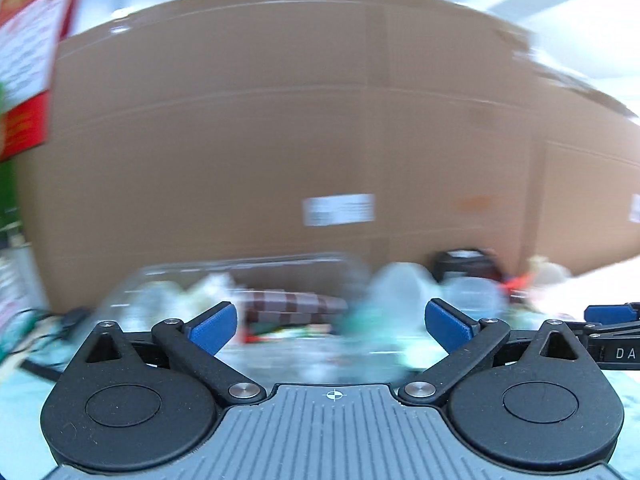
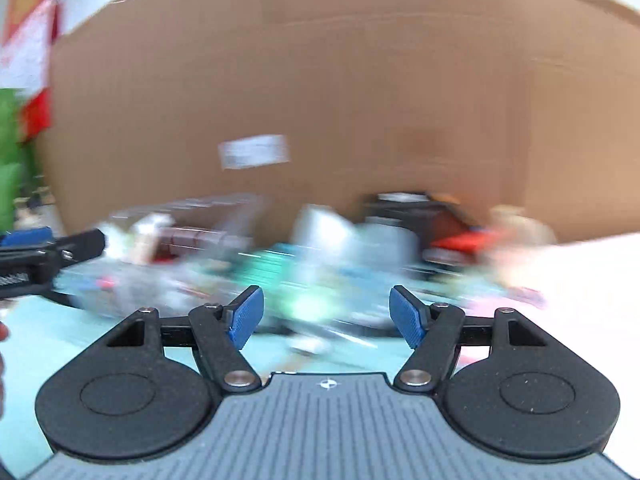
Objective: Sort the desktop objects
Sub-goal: 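Open the right gripper to drop the tape into the tray, then lower the right gripper onto the pink-striped zip bag and close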
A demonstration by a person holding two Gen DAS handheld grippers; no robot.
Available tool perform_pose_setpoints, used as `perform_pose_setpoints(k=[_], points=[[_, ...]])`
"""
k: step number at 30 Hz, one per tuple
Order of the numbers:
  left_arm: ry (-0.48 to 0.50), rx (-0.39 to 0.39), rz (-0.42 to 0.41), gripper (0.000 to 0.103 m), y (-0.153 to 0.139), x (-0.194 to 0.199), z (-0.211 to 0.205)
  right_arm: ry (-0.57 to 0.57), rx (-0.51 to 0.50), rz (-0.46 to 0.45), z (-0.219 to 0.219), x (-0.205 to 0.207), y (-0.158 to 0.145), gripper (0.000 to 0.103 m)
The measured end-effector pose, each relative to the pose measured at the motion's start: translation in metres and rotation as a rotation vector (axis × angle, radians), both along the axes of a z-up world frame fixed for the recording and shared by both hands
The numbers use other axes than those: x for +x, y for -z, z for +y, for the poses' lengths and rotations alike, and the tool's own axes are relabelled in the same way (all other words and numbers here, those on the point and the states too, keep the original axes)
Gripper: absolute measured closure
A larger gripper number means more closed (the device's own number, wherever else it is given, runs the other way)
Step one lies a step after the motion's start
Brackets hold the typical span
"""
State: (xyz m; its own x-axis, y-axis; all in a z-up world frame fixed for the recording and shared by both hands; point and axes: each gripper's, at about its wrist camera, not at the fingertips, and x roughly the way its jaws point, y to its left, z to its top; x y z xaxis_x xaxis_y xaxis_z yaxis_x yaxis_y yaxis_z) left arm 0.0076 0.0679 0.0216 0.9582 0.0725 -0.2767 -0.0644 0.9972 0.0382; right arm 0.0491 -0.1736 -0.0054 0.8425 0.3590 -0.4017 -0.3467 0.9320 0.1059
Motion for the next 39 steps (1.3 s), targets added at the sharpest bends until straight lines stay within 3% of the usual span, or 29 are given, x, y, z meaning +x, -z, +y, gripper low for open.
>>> perform_pose_setpoints(k=[7, 11, 14, 18, 23, 31, 35, 39], points=[[0.203, 0.044, 0.051, 0.000, 0.037, 0.033, -0.109, 0.219, -0.015, 0.034, -0.095, -0.004, 0.027, 0.026], [0.257, 0.068, 0.078, 0.000, 0.058, 0.054, -0.156, 0.210, 0.033, 0.070, -0.127, 0.019, 0.041, 0.027], [0.264, 0.045, 0.137, 0.000, 0.071, 0.070, -0.183, 0.152, 0.103, 0.110, -0.143, 0.045, 0.048, 0.031], [0.243, -0.013, 0.217, 0.000, 0.088, 0.091, -0.199, 0.094, 0.152, 0.173, -0.150, 0.087, 0.056, 0.036], [0.268, 0.038, 0.230, 0.000, 0.098, 0.107, -0.224, 0.016, 0.165, 0.210, -0.148, 0.121, 0.065, 0.036], [0.271, 0.043, 0.303, 0.000, 0.106, 0.120, -0.241, -0.150, 0.059, 0.234, -0.126, 0.170, 0.075, 0.035], [0.255, 0.000, 0.329, 0.000, 0.107, 0.121, -0.232, -0.196, 0.060, 0.269, -0.122, 0.167, 0.078, 0.031], [0.221, -0.025, 0.359, 0.000, 0.108, 0.114, -0.215, -0.190, 0.103, 0.319, -0.124, 0.137, 0.073, 0.030]])
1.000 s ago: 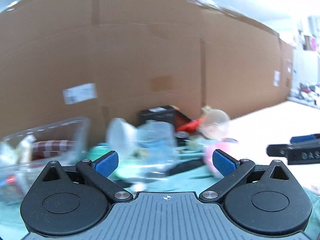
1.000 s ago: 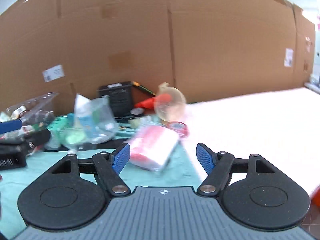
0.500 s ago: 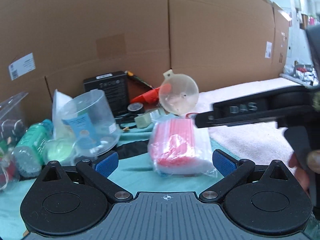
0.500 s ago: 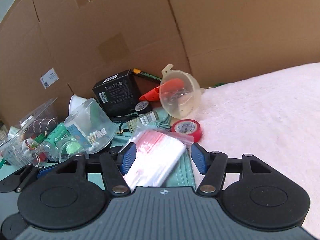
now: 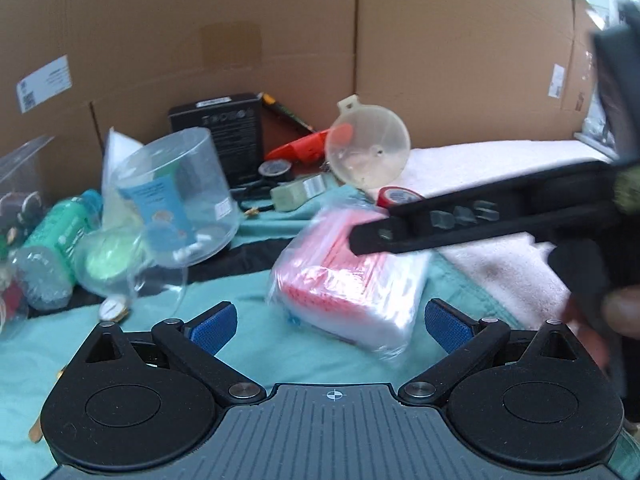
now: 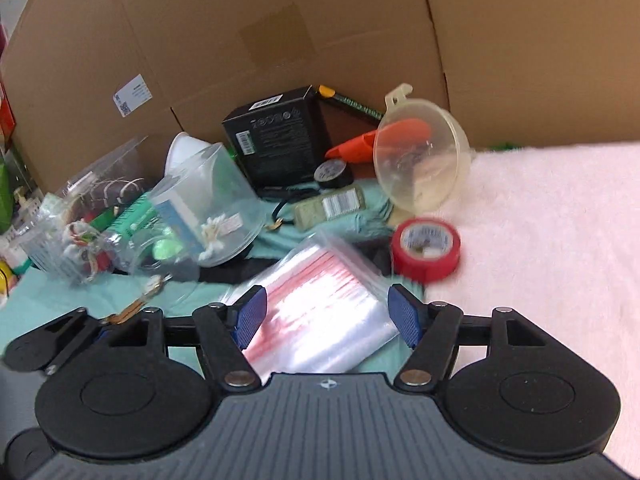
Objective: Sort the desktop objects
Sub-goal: 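Lower the right gripper onto the pink-striped zip bag and close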
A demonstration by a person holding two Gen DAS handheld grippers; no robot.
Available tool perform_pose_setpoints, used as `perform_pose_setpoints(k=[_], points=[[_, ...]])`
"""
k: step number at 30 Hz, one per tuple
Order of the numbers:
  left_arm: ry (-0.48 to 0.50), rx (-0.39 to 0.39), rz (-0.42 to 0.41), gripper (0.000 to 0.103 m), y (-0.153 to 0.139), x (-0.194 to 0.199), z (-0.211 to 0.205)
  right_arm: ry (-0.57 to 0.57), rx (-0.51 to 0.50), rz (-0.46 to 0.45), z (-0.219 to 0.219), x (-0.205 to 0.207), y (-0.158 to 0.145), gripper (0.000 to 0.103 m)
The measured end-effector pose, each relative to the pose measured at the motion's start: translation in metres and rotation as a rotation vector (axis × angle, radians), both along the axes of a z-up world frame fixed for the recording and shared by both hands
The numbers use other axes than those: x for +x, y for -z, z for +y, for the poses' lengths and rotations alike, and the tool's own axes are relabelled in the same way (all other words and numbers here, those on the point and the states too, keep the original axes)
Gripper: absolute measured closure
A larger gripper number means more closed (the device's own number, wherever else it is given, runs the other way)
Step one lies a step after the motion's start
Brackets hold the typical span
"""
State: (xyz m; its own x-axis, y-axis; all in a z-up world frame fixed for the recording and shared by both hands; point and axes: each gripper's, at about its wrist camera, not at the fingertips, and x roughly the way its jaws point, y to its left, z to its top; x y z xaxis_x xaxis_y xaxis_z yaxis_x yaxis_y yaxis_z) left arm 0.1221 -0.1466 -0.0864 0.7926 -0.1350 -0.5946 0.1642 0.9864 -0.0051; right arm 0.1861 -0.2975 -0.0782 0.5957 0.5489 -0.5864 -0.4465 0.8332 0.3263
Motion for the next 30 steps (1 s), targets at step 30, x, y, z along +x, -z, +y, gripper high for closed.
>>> perform_pose_setpoints(k=[30], points=[[0.155, -0.058, -0.026, 0.005, 0.013, -0.011, 0.022, 0.160, 0.074, 0.013, 0.021, -0.068, 0.010, 0.051]])
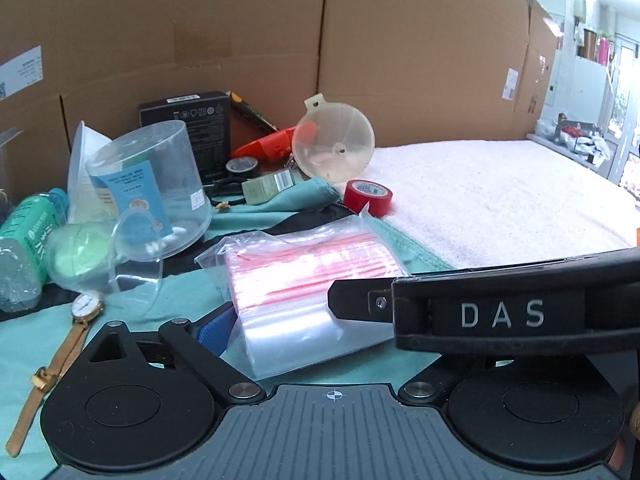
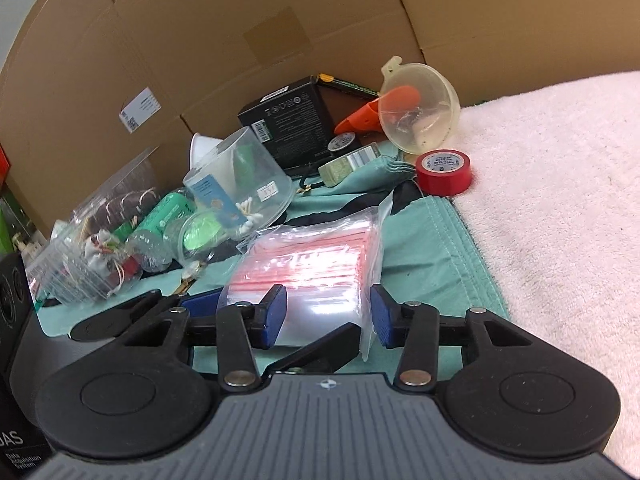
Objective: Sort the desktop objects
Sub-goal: 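Lower the right gripper onto the pink-striped zip bag and close, then carry the zip bag with the right gripper into the plastic tray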
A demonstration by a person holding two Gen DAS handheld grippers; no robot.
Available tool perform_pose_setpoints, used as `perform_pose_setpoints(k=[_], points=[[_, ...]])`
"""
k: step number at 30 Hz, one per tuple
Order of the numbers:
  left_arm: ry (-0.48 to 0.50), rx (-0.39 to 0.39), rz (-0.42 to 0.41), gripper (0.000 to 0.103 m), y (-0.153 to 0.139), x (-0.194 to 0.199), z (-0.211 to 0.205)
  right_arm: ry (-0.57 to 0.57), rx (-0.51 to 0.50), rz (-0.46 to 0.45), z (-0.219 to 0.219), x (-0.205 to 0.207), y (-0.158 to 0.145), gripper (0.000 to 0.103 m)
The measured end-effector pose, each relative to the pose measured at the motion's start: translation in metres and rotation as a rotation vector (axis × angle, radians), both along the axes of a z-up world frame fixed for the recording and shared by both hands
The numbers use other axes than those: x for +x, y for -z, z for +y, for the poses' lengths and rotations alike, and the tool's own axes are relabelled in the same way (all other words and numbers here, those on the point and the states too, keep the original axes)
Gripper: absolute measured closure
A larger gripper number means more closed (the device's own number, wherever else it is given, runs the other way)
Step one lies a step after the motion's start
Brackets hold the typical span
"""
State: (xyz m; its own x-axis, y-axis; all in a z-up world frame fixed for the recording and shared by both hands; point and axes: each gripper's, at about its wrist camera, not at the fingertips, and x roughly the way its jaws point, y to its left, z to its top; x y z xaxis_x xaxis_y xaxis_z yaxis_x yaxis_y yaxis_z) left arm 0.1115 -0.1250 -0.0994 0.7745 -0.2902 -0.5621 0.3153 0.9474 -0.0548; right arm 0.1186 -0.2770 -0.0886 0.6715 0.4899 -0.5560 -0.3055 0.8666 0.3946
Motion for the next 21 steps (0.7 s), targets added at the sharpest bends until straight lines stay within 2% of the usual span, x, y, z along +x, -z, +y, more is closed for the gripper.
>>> perform_pose_setpoints(k=[5, 10, 21], points=[[-0.024, 0.029, -0.041, 0.005, -0.015, -0.022, 0.015, -0.020, -0.008, -0.033, 0.017, -0.017, -0.012, 0.051], [-0.082, 0.058, -0.128, 0.005, -0.040, -0.046, 0.042, -0.065, 0.009, -0.090, 0.048, -0.028, -0.036, 0.051], [-0.248, 0.106, -0.287, 0.005, -0.099, -0.070, 0.139, -0.216, 0.058, -0.233, 0.153, -0.031, -0.092, 0.051]])
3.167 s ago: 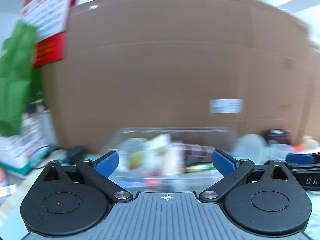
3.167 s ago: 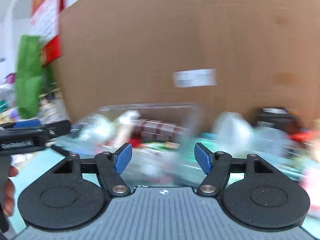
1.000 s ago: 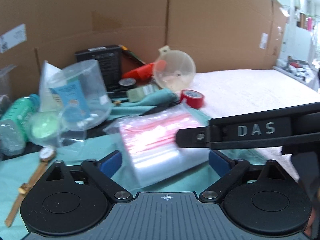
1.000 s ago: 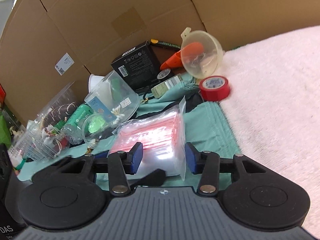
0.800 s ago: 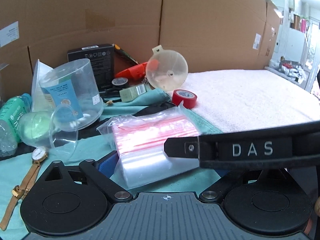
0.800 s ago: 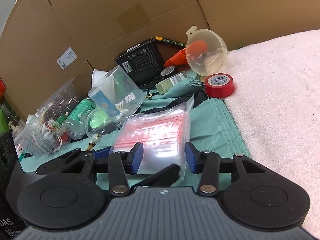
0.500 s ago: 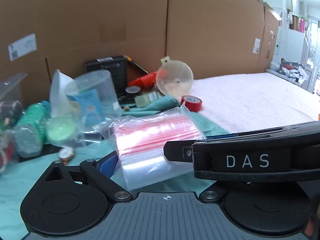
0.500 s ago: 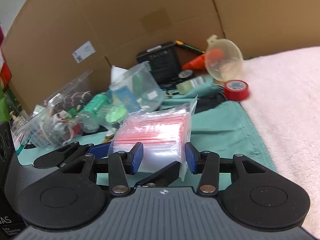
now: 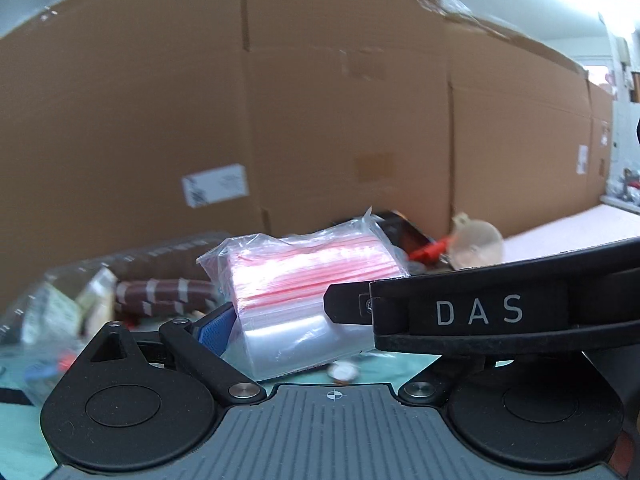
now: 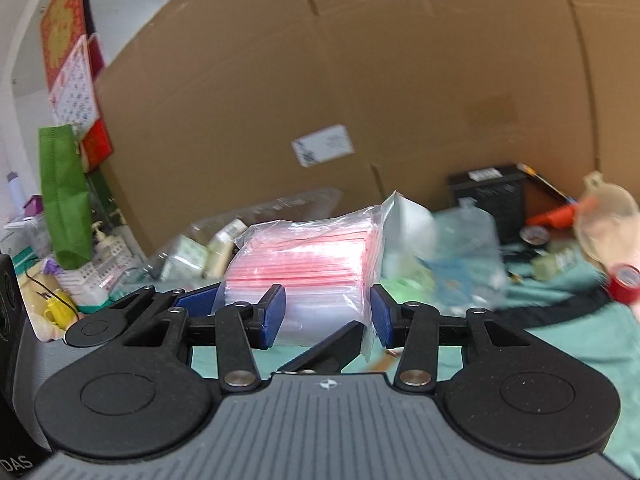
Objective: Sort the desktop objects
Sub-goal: 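Carry the zip bag with the right gripper into the plastic tray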
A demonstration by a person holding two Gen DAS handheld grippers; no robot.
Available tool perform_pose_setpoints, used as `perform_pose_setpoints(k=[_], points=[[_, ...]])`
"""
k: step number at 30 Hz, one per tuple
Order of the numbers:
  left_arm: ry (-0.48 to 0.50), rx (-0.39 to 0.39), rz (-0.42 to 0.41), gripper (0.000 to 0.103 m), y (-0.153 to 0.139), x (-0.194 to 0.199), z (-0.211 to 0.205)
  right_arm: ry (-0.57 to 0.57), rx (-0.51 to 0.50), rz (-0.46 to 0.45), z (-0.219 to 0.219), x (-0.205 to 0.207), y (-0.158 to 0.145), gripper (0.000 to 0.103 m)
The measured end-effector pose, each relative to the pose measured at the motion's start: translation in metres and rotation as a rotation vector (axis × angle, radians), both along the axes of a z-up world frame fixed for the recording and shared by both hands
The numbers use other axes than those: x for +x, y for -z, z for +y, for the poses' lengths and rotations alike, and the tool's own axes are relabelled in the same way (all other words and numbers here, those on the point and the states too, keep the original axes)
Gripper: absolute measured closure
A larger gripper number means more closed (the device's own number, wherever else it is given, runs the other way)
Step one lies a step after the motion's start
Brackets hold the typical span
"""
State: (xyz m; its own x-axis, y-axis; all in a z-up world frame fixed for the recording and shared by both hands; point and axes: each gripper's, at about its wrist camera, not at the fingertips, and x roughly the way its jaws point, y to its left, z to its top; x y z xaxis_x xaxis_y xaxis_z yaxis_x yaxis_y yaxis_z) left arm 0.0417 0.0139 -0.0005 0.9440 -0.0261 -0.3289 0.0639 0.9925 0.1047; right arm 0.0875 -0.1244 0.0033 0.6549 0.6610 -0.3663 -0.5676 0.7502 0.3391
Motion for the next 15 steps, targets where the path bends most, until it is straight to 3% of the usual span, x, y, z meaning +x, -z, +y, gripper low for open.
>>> perform_pose_setpoints(k=[7, 15], points=[[-0.077, 0.038, -0.017, 0.005, -0.019, 0.024, 0.068, -0.071, 0.005, -0.025, 0.077, 0.031, -0.014, 0.051], [-0.071, 0.049, 0.071, 0.004, 0.000, 0.072, 0.117, -0.063, -0.063, 0.016, 0.131, 0.067, 0.002, 0.051]])
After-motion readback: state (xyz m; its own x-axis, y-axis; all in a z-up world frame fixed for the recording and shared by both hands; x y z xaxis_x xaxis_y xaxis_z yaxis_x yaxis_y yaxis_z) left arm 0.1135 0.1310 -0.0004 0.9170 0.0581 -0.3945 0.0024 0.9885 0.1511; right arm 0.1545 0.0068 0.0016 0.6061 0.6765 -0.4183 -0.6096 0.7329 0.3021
